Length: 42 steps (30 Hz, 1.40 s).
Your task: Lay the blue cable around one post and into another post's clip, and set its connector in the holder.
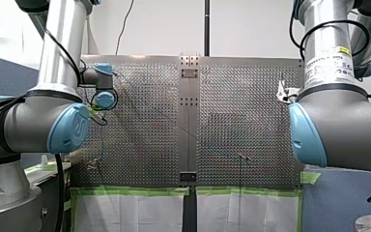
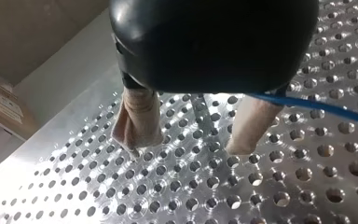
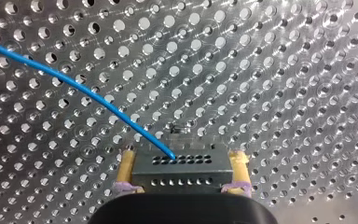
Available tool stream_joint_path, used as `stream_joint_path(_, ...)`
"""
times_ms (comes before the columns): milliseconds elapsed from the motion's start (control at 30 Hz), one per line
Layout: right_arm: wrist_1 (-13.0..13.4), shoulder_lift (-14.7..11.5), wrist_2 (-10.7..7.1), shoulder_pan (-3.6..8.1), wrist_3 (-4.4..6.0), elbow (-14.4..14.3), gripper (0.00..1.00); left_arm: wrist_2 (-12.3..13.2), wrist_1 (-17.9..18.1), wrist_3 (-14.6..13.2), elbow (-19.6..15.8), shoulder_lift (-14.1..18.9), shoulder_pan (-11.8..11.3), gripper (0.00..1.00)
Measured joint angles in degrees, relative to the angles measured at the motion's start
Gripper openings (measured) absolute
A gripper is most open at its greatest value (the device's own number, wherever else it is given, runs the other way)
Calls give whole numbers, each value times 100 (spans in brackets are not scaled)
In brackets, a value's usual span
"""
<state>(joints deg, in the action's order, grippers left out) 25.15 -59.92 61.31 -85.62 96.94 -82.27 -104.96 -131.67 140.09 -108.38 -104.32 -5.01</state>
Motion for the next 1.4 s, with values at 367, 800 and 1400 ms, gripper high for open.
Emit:
stream_joint_path(367, -97, -8, -61, -44, -19, 7, 0, 0, 1, 0, 1, 0, 0, 100)
stream_joint_path(800, -119, -3, -71, -63, -28, 3, 0, -2, 3, -22, -2, 1, 0, 100)
stream_joint_path(1400, -119, -2, -71, -63, -28, 3, 80, -2, 0, -23, -3, 0, 1, 100)
